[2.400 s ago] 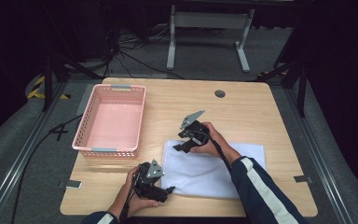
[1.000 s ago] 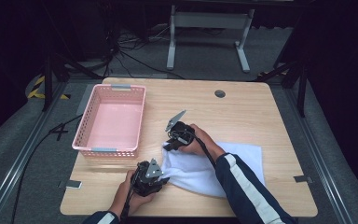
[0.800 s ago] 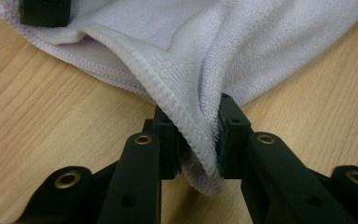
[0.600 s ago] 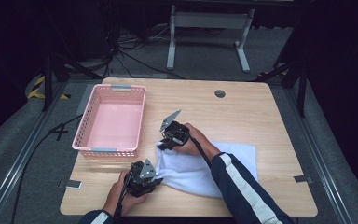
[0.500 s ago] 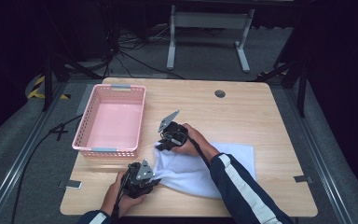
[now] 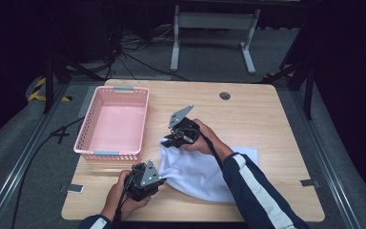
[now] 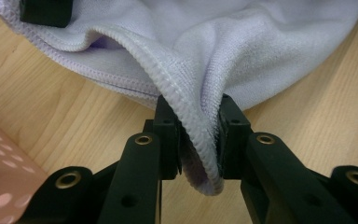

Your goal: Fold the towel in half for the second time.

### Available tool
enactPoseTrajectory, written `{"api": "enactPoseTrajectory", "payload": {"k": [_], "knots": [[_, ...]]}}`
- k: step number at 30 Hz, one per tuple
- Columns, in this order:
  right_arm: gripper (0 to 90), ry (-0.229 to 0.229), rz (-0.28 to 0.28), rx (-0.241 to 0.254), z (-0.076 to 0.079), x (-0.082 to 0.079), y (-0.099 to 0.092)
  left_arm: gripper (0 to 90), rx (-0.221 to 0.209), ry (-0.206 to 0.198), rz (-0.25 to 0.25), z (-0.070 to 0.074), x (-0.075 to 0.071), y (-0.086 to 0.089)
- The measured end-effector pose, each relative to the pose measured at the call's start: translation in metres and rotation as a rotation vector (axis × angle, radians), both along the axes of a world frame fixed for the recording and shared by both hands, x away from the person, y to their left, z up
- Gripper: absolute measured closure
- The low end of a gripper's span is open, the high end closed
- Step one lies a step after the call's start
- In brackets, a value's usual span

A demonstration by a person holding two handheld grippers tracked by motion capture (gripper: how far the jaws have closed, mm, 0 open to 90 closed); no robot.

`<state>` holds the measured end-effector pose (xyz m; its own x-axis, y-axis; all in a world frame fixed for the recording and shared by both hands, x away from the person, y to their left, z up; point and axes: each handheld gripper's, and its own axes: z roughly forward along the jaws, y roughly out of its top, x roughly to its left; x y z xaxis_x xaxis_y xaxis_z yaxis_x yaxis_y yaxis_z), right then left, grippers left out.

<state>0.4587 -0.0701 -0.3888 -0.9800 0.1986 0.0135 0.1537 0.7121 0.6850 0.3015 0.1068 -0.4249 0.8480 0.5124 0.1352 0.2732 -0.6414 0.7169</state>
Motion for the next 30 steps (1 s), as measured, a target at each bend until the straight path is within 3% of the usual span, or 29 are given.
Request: {"api": "enactPoseTrajectory", "payload": {"k": [7,13,22,24,25,27,28,30], "knots": [[77.5,-0.029,-0.012,0.017,0.016,-0.007,-0.018,74.0,0.040,-0.020,-0.050,0.014,0.005,-0.016],[77.2,-0.037,-0.024,0.068,0.031,-0.013,-0.050,73.6,0.102,-0.049,-0.117,0.031,0.007,-0.042],[76.3,-0.049,-0.056,0.137,0.042,-0.022,-0.118,73.4,0.162,-0.093,-0.225,0.041,0.012,-0.109],[76.3,-0.051,-0.064,0.146,0.042,-0.023,-0.126,73.2,0.162,-0.090,-0.241,0.041,0.014,-0.118],[76.2,-0.051,-0.084,0.171,0.041,-0.028,-0.147,73.0,0.173,-0.088,-0.273,0.041,0.017,-0.128],[76.1,-0.049,-0.094,0.175,0.040,-0.029,-0.153,72.7,0.176,-0.085,-0.287,0.041,0.019,-0.135],[76.1,-0.052,-0.111,0.175,0.038,-0.030,-0.164,72.7,0.195,-0.075,-0.316,0.043,0.021,-0.143],[75.9,-0.047,-0.136,0.191,0.034,-0.033,-0.184,72.5,0.195,-0.080,-0.323,0.042,0.022,-0.157]]}}
